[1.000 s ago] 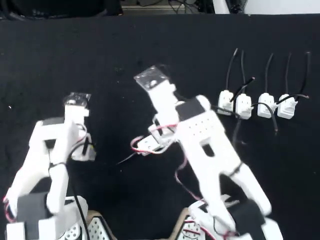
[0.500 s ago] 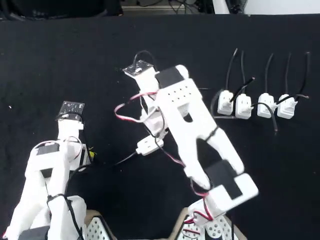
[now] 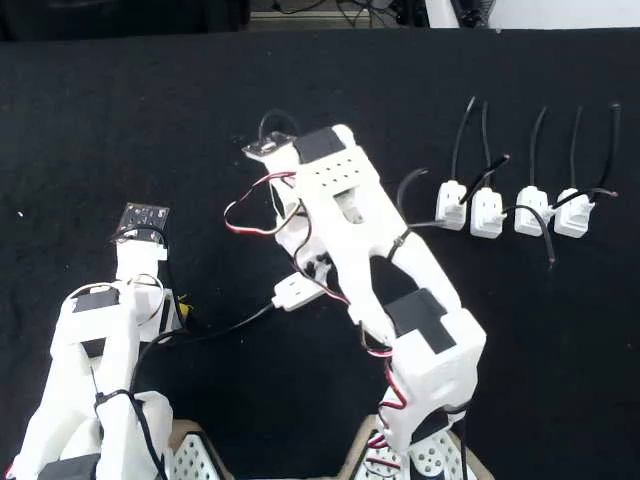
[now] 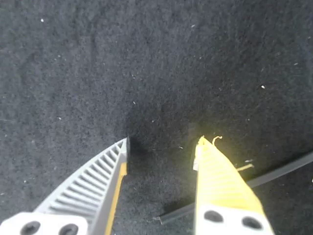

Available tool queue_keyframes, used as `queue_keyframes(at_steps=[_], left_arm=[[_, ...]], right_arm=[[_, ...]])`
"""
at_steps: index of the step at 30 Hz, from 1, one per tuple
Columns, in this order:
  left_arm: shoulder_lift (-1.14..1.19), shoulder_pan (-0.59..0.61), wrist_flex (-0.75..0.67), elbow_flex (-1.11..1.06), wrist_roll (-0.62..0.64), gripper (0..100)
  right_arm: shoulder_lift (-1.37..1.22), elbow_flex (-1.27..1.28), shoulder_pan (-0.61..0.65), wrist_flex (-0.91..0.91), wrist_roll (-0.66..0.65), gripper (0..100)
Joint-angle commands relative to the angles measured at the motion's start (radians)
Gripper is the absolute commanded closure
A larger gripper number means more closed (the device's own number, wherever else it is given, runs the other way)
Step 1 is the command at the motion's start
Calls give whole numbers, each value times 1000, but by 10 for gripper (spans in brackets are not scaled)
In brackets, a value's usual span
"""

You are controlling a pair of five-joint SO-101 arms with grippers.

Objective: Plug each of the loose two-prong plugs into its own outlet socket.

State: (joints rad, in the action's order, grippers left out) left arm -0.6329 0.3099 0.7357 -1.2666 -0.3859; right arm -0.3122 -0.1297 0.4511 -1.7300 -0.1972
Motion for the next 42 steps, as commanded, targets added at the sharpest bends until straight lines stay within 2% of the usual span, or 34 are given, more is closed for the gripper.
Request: queue_keyframes(at_steps=[1, 18, 42], left_arm=[[-2, 1, -14, -10, -8, 784], [0, 2, -14, -12, -8, 784], [0, 4, -14, -12, -8, 784]], right_arm=[[-15, -84, 11, -29, 9, 988], [-74, -108, 11, -34, -121, 988], [-76, -74, -43, -32, -117, 988]])
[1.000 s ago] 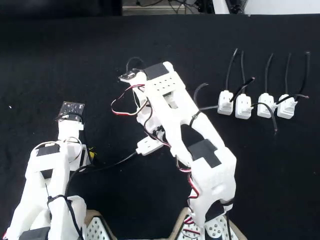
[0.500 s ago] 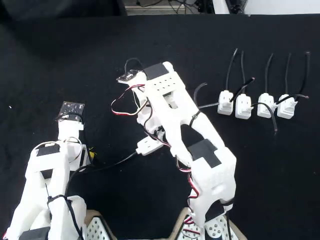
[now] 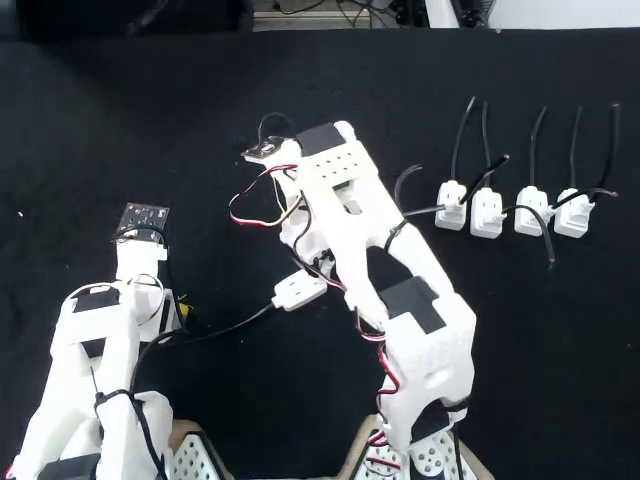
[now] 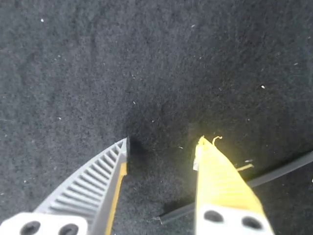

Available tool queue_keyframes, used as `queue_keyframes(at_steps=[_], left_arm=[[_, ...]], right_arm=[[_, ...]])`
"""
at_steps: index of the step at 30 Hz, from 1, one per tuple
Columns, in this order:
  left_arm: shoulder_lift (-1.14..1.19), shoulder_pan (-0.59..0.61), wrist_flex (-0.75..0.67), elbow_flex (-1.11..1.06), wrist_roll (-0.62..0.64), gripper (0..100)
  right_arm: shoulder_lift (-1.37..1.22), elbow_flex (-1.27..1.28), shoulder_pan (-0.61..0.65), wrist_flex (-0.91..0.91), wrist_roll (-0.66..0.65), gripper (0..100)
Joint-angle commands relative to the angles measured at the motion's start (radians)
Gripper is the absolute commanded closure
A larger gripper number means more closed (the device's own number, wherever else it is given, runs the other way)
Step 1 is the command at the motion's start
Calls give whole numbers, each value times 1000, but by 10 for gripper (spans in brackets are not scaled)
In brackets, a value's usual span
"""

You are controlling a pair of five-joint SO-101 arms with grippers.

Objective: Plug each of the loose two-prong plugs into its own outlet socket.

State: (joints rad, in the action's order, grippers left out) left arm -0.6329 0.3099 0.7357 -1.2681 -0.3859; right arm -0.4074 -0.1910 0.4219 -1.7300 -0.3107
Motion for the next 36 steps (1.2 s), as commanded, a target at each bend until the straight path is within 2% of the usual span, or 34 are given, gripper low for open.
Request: queue_keyframes(at_steps=[1, 17, 32, 36], left_arm=[[0, 4, -14, -10, -8, 784], [0, 7, -14, -10, -8, 784], [0, 7, -14, -10, -8, 784], [0, 7, -14, -10, -8, 784]], right_arm=[[18, -10, -14, -32, -3, 988], [4, -8, 2, -8, 11, 988], [-96, -127, -3, -34, 14, 988], [-101, -133, -5, -32, 68, 988]])
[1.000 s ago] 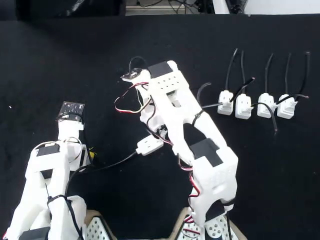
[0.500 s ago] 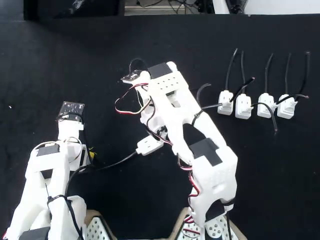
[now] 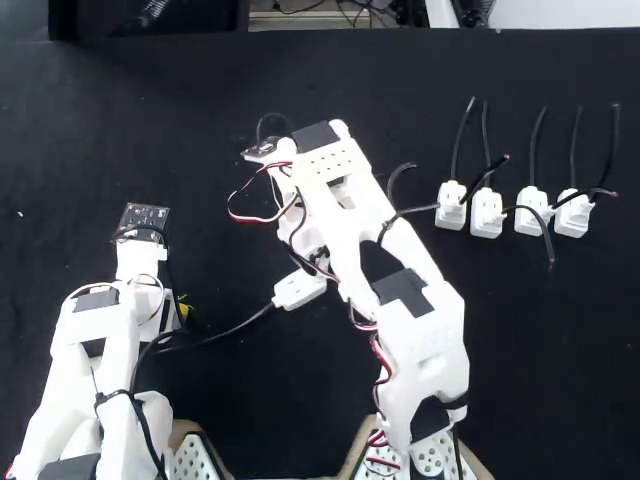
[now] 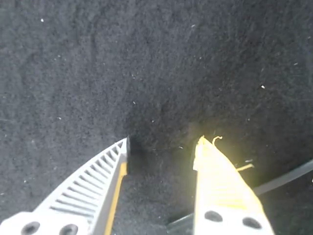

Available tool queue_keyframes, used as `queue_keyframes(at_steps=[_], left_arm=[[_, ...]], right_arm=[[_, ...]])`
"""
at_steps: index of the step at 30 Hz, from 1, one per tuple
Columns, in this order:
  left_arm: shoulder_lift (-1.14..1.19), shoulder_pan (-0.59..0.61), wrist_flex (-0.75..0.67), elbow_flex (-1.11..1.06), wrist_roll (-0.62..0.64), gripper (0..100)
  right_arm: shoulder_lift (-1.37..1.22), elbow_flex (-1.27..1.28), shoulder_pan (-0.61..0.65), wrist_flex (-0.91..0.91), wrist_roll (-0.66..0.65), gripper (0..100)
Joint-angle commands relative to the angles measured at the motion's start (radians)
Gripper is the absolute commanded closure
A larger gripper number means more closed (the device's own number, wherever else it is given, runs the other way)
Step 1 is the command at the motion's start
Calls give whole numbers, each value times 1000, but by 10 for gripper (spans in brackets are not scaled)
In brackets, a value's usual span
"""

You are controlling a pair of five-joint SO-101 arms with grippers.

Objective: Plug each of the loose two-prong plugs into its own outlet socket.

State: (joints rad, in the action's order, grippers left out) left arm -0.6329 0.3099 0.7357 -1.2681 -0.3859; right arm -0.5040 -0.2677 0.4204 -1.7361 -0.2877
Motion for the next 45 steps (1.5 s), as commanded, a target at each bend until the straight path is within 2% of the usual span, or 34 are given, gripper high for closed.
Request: queue_keyframes(at_steps=[1, 10, 18, 29, 35, 45], left_arm=[[0, 7, -14, -10, -8, 784], [0, 7, -14, -10, -8, 784], [0, 7, -14, -10, -8, 784], [2, 8, -14, -12, -8, 784], [2, 7, -14, -12, -8, 784], [2, 8, -14, -12, -8, 784]], right_arm=[[-4, -50, -2, -26, 48, 988], [-5, 21, 20, -28, 74, 988], [-10, -44, 48, -25, 72, 988], [-199, -188, 48, -28, 23, 988], [-228, -162, 64, -28, 21, 988], [-45, -42, 112, -29, 25, 988]])
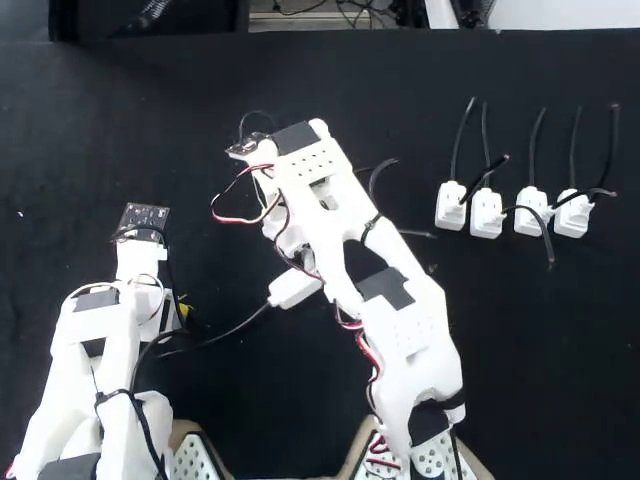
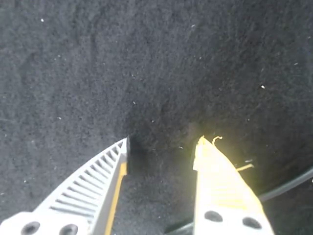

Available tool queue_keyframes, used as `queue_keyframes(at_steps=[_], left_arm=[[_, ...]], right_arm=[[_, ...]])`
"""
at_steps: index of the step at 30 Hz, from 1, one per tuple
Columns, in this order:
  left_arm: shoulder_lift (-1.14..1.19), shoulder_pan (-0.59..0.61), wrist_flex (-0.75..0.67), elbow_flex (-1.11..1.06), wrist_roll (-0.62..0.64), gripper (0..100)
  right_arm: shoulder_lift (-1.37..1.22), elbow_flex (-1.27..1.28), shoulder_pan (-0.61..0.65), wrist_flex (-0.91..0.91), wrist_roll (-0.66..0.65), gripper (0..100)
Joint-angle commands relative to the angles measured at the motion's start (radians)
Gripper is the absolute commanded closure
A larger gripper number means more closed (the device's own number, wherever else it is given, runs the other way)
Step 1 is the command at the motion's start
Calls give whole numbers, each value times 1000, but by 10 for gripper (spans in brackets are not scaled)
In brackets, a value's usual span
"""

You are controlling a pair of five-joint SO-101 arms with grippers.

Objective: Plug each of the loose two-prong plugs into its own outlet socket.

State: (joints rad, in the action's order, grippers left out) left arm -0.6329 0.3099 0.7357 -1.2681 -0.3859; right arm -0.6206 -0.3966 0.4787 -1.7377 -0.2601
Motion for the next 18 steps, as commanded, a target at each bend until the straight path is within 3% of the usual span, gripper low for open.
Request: queue_keyframes(at_steps=[1, 8, 18], left_arm=[[2, 8, -14, -12, -8, 784], [2, 8, -14, -12, -8, 784], [2, 8, -14, -12, -8, 784]], right_arm=[[102, 113, 52, -28, -5, 988], [294, 203, 18, -26, -44, 988], [254, 205, 20, -28, -48, 988]])
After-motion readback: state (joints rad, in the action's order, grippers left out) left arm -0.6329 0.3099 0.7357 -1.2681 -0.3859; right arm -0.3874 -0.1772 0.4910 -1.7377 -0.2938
